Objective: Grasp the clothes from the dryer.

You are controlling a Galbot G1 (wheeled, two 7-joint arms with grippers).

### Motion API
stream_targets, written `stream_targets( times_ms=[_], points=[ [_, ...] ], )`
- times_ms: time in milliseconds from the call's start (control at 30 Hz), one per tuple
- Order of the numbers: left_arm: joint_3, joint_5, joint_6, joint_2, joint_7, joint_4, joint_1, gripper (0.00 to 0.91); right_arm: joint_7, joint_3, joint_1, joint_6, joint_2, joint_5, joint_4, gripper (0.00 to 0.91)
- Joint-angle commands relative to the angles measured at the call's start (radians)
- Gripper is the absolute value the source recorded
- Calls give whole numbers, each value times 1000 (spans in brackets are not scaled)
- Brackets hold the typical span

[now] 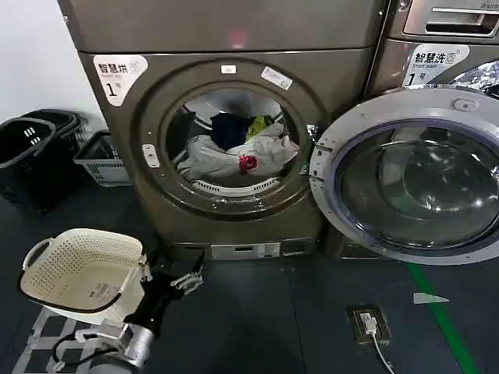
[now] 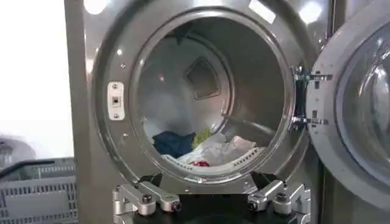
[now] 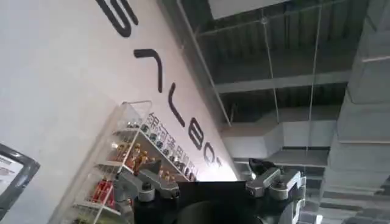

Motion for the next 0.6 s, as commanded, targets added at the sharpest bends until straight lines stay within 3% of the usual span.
stream_targets(
  times_ms=[33,600],
  points=[
    [0,-4,12,0,2,-5,1,907,-3,3,-2,0,0,-2,0,907],
    [41,27,14,-16,-2,-8,8,907,-22,17,-35,1,2,1,16,907]
  ],
)
